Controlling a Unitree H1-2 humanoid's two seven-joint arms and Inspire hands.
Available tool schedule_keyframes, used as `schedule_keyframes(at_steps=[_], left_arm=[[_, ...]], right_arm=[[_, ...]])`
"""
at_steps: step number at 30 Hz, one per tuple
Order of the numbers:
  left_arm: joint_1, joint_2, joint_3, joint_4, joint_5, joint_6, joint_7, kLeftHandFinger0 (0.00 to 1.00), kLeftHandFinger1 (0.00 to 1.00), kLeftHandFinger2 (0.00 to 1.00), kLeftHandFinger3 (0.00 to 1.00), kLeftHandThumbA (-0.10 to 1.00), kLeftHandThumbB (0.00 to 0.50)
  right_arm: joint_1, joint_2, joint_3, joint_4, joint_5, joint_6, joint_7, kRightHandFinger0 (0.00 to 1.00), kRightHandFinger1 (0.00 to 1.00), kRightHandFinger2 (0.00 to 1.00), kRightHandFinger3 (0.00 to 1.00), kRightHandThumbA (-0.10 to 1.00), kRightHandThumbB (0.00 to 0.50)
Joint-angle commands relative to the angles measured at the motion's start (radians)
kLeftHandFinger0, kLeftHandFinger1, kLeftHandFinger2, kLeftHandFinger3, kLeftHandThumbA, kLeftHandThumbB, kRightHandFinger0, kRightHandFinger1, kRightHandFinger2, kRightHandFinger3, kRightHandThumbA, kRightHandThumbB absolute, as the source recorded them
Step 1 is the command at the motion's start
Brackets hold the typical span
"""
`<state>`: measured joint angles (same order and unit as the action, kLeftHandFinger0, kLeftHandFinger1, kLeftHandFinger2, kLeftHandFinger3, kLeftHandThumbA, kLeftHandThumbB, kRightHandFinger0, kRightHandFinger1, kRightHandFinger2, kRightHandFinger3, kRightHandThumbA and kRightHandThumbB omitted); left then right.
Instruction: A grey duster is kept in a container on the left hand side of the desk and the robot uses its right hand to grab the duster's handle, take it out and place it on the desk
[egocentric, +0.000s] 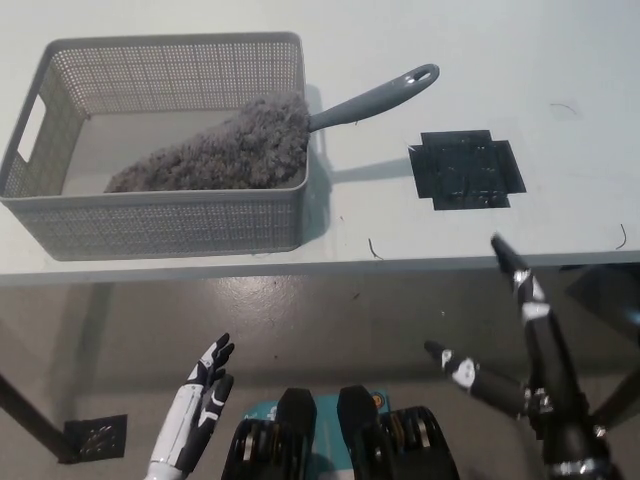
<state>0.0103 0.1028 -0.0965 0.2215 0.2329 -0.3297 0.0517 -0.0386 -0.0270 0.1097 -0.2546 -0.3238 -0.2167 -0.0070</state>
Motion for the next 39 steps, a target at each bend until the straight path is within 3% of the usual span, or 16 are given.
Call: schedule_keyframes(at_steps=[1, 7, 11, 13, 17, 29, 34, 39], left_arm=[[-0.023, 0.017, 0.003, -0.02, 0.063, -0.122, 0.05, 1.0, 1.0, 1.0, 1.0, 1.0, 0.071], [-0.02, 0.017, 0.002, -0.015, 0.054, -0.128, 0.046, 1.0, 1.0, 1.0, 1.0, 1.0, 0.097], [-0.015, 0.019, -0.002, -0.02, 0.055, -0.127, 0.041, 1.0, 1.0, 1.0, 1.0, 1.0, 0.09], [-0.013, 0.02, -0.002, -0.025, 0.051, -0.122, 0.035, 1.0, 1.0, 1.0, 1.0, 1.0, 0.083], [-0.016, 0.021, -0.004, -0.02, 0.048, -0.129, 0.032, 1.0, 1.0, 1.0, 1.0, 1.0, 0.069], [-0.02, 0.025, -0.003, -0.021, 0.047, -0.124, 0.031, 1.0, 1.0, 1.0, 1.0, 1.0, 0.111], [-0.02, 0.03, -0.006, -0.025, 0.057, -0.115, 0.027, 1.0, 1.0, 1.0, 1.0, 1.0, 0.118], [-0.02, 0.03, -0.003, -0.025, 0.047, -0.113, 0.023, 1.0, 1.0, 1.0, 1.0, 1.0, 0.111]], right_arm=[[-0.397, -0.009, -0.027, -0.54, -0.553, 0.256, 0.414, 1.0, 1.0, 1.0, 1.0, 0.86, 0.45], [-0.632, 0.0, 0.044, -0.371, -0.733, 0.266, 0.491, 1.0, 1.0, 1.0, 1.0, 0.89, 0.445], [-0.719, -0.003, 0.09, -0.233, -0.819, 0.286, 0.496, 1.0, 1.0, 1.0, 1.0, 0.91, 0.466], [-0.773, -0.003, 0.123, -0.149, -0.892, 0.297, 0.508, 1.0, 1.0, 1.0, 1.0, 0.99, 0.483], [-0.867, -0.01, 0.183, -0.003, -1.034, 0.313, 0.536, 1.0, 1.0, 1.0, 1.0, 1.0, 0.5], [-1.063, -0.026, 0.314, 0.432, -1.09, 0.449, 0.515, 1.0, 1.0, 1.0, 1.0, 0.95, 0.5], [-1.096, -0.029, 0.347, 0.551, -1.069, 0.498, 0.495, 1.0, 1.0, 1.0, 1.0, 0.87, 0.5], [-1.118, -0.034, 0.379, 0.643, -1.046, 0.536, 0.46, 1.0, 1.0, 1.0, 1.0, 0.87, 0.5]])
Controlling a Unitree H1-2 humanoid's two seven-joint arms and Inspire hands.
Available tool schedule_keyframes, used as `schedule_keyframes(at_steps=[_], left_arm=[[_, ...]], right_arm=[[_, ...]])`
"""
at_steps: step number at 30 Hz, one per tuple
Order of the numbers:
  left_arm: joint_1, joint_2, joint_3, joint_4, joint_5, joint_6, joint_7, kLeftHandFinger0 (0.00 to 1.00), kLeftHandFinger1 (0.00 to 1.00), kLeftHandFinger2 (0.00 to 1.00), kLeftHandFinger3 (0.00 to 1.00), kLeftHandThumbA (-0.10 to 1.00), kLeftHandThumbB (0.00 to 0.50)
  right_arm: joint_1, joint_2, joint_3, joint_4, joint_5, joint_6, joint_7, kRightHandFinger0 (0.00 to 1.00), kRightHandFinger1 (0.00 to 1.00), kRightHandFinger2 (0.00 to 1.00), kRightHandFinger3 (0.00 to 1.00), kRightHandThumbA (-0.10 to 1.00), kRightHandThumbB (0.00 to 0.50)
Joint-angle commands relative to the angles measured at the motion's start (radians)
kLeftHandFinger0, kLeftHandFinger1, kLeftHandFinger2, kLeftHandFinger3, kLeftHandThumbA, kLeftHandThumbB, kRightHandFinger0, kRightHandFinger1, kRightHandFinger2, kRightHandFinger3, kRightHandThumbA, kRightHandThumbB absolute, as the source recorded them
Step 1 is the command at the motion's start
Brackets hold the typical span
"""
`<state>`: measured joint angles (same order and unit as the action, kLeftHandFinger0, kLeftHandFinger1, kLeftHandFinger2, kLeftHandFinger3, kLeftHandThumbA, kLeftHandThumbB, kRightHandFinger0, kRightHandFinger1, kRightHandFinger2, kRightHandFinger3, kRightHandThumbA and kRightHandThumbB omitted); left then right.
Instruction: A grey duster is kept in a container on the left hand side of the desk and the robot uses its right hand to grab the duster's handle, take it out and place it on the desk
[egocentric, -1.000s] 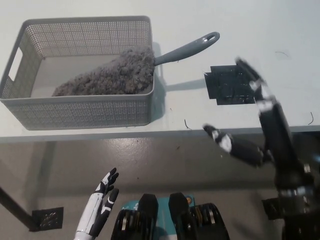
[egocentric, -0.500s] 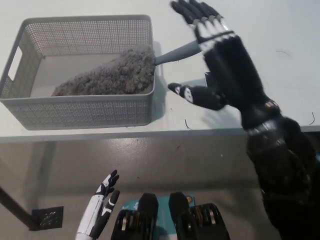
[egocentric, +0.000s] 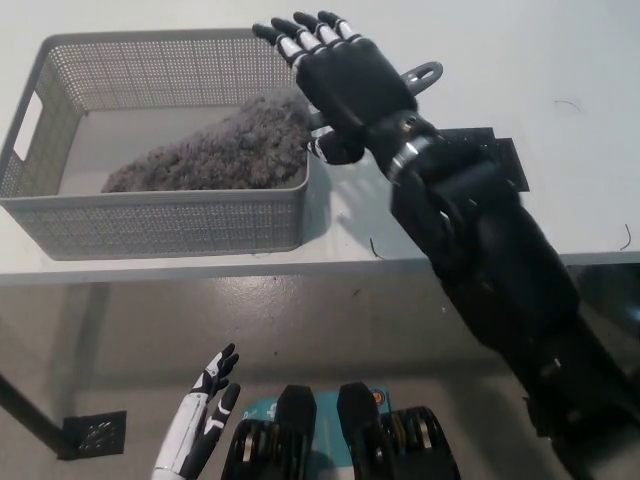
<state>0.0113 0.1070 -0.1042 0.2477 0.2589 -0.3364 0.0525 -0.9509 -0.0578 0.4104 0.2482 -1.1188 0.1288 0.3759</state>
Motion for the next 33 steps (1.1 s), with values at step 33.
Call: schedule_keyframes(at_steps=[33], left_arm=[[-0.026, 0.035, -0.001, -0.051, 0.041, -0.11, 0.006, 1.0, 1.0, 1.0, 1.0, 1.0, 0.084]], right_arm=[[-0.203, -0.036, 0.105, 0.19, -0.161, 0.283, 0.153, 1.0, 1.0, 1.0, 1.0, 0.94, 0.5]])
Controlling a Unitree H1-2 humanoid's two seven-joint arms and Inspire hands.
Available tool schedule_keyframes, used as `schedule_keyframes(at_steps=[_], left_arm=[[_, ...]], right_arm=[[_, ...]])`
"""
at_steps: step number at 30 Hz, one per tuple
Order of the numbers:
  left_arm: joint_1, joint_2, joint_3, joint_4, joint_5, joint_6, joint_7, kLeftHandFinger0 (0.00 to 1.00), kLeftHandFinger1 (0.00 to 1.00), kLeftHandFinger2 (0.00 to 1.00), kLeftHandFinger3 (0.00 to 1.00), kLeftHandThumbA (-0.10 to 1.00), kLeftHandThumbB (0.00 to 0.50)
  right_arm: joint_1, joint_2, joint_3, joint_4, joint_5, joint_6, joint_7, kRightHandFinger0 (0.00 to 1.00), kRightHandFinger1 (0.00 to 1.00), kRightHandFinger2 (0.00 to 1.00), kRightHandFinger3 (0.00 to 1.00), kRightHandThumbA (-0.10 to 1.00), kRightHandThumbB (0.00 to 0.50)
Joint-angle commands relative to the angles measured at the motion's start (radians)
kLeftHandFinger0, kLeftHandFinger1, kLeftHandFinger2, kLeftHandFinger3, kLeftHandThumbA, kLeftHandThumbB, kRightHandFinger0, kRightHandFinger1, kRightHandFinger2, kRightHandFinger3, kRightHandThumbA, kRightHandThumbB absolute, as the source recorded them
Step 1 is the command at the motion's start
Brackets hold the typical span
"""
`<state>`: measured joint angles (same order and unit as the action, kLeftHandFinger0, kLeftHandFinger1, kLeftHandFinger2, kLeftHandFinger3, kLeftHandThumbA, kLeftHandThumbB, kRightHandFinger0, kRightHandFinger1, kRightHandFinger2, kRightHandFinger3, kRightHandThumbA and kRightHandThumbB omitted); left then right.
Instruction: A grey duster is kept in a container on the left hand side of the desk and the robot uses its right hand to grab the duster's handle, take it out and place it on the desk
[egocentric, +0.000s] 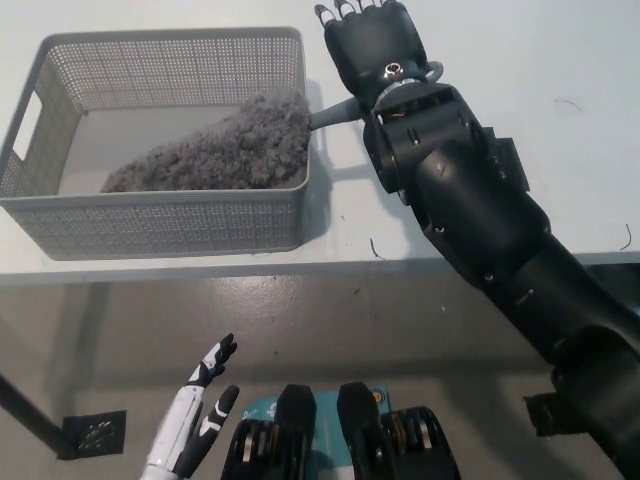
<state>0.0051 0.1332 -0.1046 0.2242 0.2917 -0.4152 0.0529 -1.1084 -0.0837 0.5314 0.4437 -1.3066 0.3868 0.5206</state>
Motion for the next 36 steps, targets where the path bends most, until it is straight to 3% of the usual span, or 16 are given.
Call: schedule_keyframes(at_steps=[1, 8, 17, 21, 22, 23, 24, 25, 26, 27, 28, 29, 32, 33, 34, 36], left_arm=[[-0.02, 0.01, -0.001, -0.025, 0.009, -0.034, 0.006, 1.0, 1.0, 1.0, 1.0, 1.0, 0.082], [-0.027, 0.008, -0.005, -0.013, 0.012, -0.045, 0.007, 1.0, 1.0, 1.0, 1.0, 1.0, 0.077], [-0.034, 0.011, -0.008, -0.015, 0.002, -0.034, -0.006, 1.0, 1.0, 1.0, 1.0, 1.0, 0.068], [-0.034, 0.008, -0.009, -0.01, 0.002, -0.036, -0.005, 1.0, 1.0, 1.0, 1.0, 1.0, 0.062], [-0.031, 0.006, -0.011, -0.011, 0.006, -0.038, -0.003, 1.0, 1.0, 1.0, 1.0, 1.0, 0.058], [-0.029, 0.006, -0.012, -0.013, 0.012, -0.036, -0.002, 1.0, 1.0, 1.0, 1.0, 1.0, 0.065], [-0.029, 0.008, -0.014, -0.016, 0.02, -0.03, -0.001, 1.0, 1.0, 1.0, 1.0, 1.0, 0.073], [-0.03, 0.008, -0.014, -0.016, 0.023, -0.029, -0.001, 1.0, 1.0, 1.0, 1.0, 1.0, 0.073], [-0.031, 0.009, -0.014, -0.016, 0.022, -0.031, -0.001, 1.0, 1.0, 1.0, 1.0, 1.0, 0.061], [-0.032, 0.009, -0.014, -0.016, 0.02, -0.033, -0.001, 1.0, 1.0, 1.0, 1.0, 1.0, 0.062], [-0.033, 0.01, -0.015, -0.018, 0.017, -0.033, -0.005, 1.0, 1.0, 1.0, 1.0, 1.0, 0.051], [-0.035, 0.011, -0.016, -0.018, 0.016, -0.033, -0.008, 1.0, 1.0, 1.0, 1.0, 1.0, 0.041], [-0.042, 0.012, -0.019, -0.013, 0.011, -0.04, -0.013, 1.0, 1.0, 1.0, 1.0, 1.0, 0.027], [-0.042, 0.012, -0.018, -0.013, 0.01, -0.039, -0.013, 1.0, 1.0, 1.0, 1.0, 1.0, 0.027], [-0.042, 0.012, -0.019, -0.014, 0.011, -0.038, -0.013, 1.0, 1.0, 1.0, 1.0, 1.0, 0.027], [-0.042, 0.013, -0.019, -0.015, 0.017, -0.04, -0.011, 1.0, 1.0, 1.0, 1.0, 1.0, 0.022]], right_arm=[[-0.044, -0.01, -0.015, 0.002, 0.031, 0.025, 0.009, 1.0, 1.0, 1.0, 1.0, 0.95, 0.5], [-0.033, 0.001, -0.009, 0.082, 0.059, 0.024, -0.03, 1.0, 1.0, 1.0, 1.0, 0.93, 0.5], [-0.065, 0.03, 0.001, 0.277, 0.102, -0.01, -0.185, 1.0, 1.0, 1.0, 1.0, 0.88, 0.5], [-0.079, 0.045, -0.037, 0.401, 0.173, -0.157, -0.546, 1.0, 1.0, 1.0, 1.0, 0.72, 0.5], [-0.08, 0.045, -0.049, 0.435, 0.19, -0.214, -0.672, 1.0, 1.0, 1.0, 1.0, 0.62, 0.5], [-0.082, 0.044, -0.06, 0.465, 0.205, -0.267, -0.781, 0.92, 0.83, 0.7, 0.8, 0.45, 0.378], [-0.09, 0.044, -0.062, 0.5, 0.208, -0.31, -0.901, 0.45, 0.36, 0.52, 0.65, 0.37, 0.327], [-0.096, 0.044, -0.063, 0.513, 0.207, -0.318, -0.948, 0.04, 0.12, 0.28, 0.43, 0.33, 0.235], [-0.099, 0.046, -0.07, 0.52, 0.213, -0.334, -0.992, 0.0, 0.01, 0.18, 0.26, 0.22, 0.191], [-0.1, 0.047, -0.077, 0.527, 0.222, -0.355, -1.034, 0.0, 0.0, 0.19, 0.22, 0.19, 0.183], [-0.1, 0.05, -0.089, 0.525, 0.234, -0.37, -1.059, 0.0, 0.01, 0.23, 0.2, 0.19, 0.15], [-0.098, 0.053, -0.105, 0.516, 0.253, -0.384, -1.057, 0.0, 0.07, 0.36, 0.29, 0.23, 0.064], [-0.099, 0.064, -0.157, 0.525, 0.314, -0.449, -1.089, 0.0, 0.12, 0.43, 0.36, 0.24, 0.037], [-0.096, 0.071, -0.182, 0.522, 0.339, -0.46, -1.088, 0.0, 0.08, 0.4, 0.36, 0.27, 0.058], [-0.095, 0.076, -0.201, 0.525, 0.358, -0.476, -1.102, 0.0, 0.05, 0.37, 0.34, 0.23, 0.071], [-0.094, 0.088, -0.251, 0.531, 0.411, -0.52, -1.128, 0.0, 0.0, 0.31, 0.29, 0.26, 0.066]])
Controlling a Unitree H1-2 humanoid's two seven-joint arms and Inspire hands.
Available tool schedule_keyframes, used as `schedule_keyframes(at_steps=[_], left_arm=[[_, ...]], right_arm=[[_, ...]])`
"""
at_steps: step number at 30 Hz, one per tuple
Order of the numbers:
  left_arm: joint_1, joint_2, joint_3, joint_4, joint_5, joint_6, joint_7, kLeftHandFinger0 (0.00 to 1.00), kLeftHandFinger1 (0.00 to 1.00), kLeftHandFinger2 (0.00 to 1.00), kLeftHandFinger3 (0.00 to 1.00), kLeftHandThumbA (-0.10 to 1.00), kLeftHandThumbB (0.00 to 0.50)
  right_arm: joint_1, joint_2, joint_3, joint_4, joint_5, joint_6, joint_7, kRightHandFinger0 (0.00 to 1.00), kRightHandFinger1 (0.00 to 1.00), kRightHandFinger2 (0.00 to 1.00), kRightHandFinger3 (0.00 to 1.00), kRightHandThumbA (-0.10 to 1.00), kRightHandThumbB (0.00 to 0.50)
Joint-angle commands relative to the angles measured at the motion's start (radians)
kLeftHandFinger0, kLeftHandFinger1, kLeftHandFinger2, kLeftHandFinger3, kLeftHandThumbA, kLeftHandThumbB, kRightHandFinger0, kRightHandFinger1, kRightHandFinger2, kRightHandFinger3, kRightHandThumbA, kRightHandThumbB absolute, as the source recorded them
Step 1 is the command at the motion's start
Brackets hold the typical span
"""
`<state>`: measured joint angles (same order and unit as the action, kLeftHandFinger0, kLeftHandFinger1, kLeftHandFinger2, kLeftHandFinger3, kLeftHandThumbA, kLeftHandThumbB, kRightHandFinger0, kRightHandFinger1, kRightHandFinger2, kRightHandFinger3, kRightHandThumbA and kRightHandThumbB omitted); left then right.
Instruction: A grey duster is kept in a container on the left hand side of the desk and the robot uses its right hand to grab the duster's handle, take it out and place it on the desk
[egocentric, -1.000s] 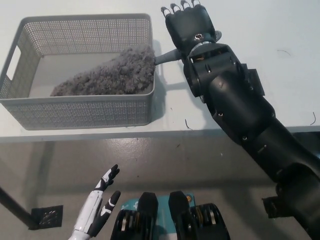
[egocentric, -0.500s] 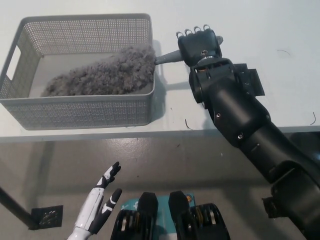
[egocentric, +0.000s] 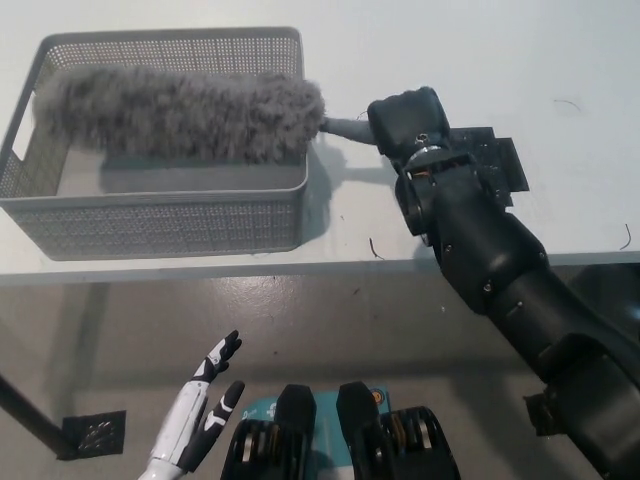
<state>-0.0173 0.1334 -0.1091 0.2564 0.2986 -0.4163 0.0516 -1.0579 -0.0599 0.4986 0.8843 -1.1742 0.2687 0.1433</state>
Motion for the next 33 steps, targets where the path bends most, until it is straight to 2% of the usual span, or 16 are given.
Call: schedule_keyframes(at_steps=[1, 3, 7, 9, 14, 16, 18, 20, 21, 22, 23, 25, 29, 30, 33], left_arm=[[-0.02, 0.013, -0.015, -0.047, 0.011, -0.039, -0.009, 1.0, 1.0, 1.0, 1.0, 1.0, 0.022], [-0.017, 0.013, -0.017, -0.048, 0.02, -0.04, -0.007, 1.0, 1.0, 1.0, 1.0, 1.0, 0.016], [-0.01, 0.009, -0.022, -0.038, 0.02, -0.042, -0.007, 1.0, 1.0, 1.0, 1.0, 1.0, 0.02], [-0.008, 0.007, -0.023, -0.04, 0.019, -0.032, -0.01, 1.0, 1.0, 1.0, 1.0, 1.0, 0.016], [-0.001, 0.004, -0.026, -0.044, 0.026, -0.024, -0.008, 1.0, 1.0, 1.0, 1.0, 1.0, 0.018], [0.003, 0.004, -0.029, -0.049, 0.028, -0.014, -0.012, 1.0, 1.0, 1.0, 1.0, 1.0, 0.022], [0.004, 0.005, -0.03, -0.052, 0.037, -0.011, -0.009, 1.0, 1.0, 1.0, 1.0, 1.0, 0.016], [0.025, -0.003, -0.035, -0.056, 0.037, -0.012, -0.007, 1.0, 1.0, 1.0, 1.0, 1.0, 0.018], [0.028, -0.005, -0.035, -0.057, 0.035, -0.012, -0.006, 1.0, 1.0, 1.0, 1.0, 1.0, 0.019], [0.028, -0.005, -0.035, -0.057, 0.034, -0.011, -0.007, 1.0, 1.0, 1.0, 1.0, 1.0, 0.019], [0.044, -0.007, -0.037, -0.06, 0.04, -0.014, -0.003, 1.0, 1.0, 1.0, 1.0, 1.0, 0.011], [0.048, -0.006, -0.036, -0.068, 0.032, -0.006, -0.009, 1.0, 1.0, 1.0, 1.0, 1.0, 0.014], [0.045, 0.0, -0.031, -0.065, 0.02, -0.014, -0.012, 1.0, 1.0, 1.0, 1.0, 1.0, 0.006], [0.046, 0.002, -0.03, -0.066, 0.019, -0.013, -0.013, 1.0, 1.0, 1.0, 1.0, 1.0, 0.005], [0.044, 0.004, -0.024, -0.065, 0.019, -0.01, -0.008, 1.0, 1.0, 1.0, 1.0, 1.0, 0.011]], right_arm=[[-0.144, 0.066, -0.227, 0.09, 0.287, -0.406, -0.751, 0.0, 0.0, 0.29, 0.29, 0.27, 0.056], [-0.137, 0.076, -0.273, 0.087, 0.333, -0.432, -0.755, 0.0, 0.0, 0.27, 0.26, 0.14, 0.055], [-0.114, 0.103, -0.393, 0.039, 0.453, -0.455, -0.72, 0.0, 0.03, 0.39, 0.28, 0.0, 0.024], [-0.114, 0.108, -0.423, 0.035, 0.478, -0.473, -0.724, 0.0, 0.05, 0.43, 0.32, -0.05, 0.011], [-0.12, 0.145, -0.571, -0.004, 0.6, -0.443, -0.677, 0.0, 0.02, 0.41, 0.31, -0.09, 0.058], [-0.123, 0.157, -0.623, -0.023, 0.641, -0.465, -0.681, 0.0, 0.0, 0.35, 0.28, -0.04, 0.034], [-0.129, 0.162, -0.655, -0.035, 0.652, -0.45, -0.684, 0.0, 0.0, 0.29, 0.24, 0.08, 0.009], [-0.117, 0.175, -0.71, -0.079, 0.704, -0.443, -0.649, 0.0, 0.0, 0.3, 0.27, 0.07, 0.011], [-0.122, 0.18, -0.747, -0.084, 0.745, -0.465, -0.636, 0.0, 0.0, 0.31, 0.3, 0.01, 0.019], [-0.124, 0.179, -0.753, -0.081, 0.75, -0.473, -0.639, 0.0, 0.0, 0.31, 0.3, 0.0, 0.021], [-0.118, 0.177, -0.768, -0.09, 0.752, -0.474, -0.642, 0.0, 0.0, 0.33, 0.35, 0.06, 0.018], [-0.127, 0.174, -0.801, -0.098, 0.778, -0.466, -0.627, 0.0, 0.0, 0.35, 0.41, 0.05, 0.011], [-0.139, 0.166, -0.845, -0.13, 0.79, -0.414, -0.604, 0.0, 0.01, 0.37, 0.43, 0.04, 0.011], [-0.138, 0.163, -0.845, -0.132, 0.784, -0.416, -0.606, 0.0, 0.0, 0.37, 0.41, 0.0, 0.017], [-0.128, 0.138, -0.843, -0.134, 0.777, -0.45, -0.595, 0.0, 0.0, 0.34, 0.36, -0.01, 0.034]])
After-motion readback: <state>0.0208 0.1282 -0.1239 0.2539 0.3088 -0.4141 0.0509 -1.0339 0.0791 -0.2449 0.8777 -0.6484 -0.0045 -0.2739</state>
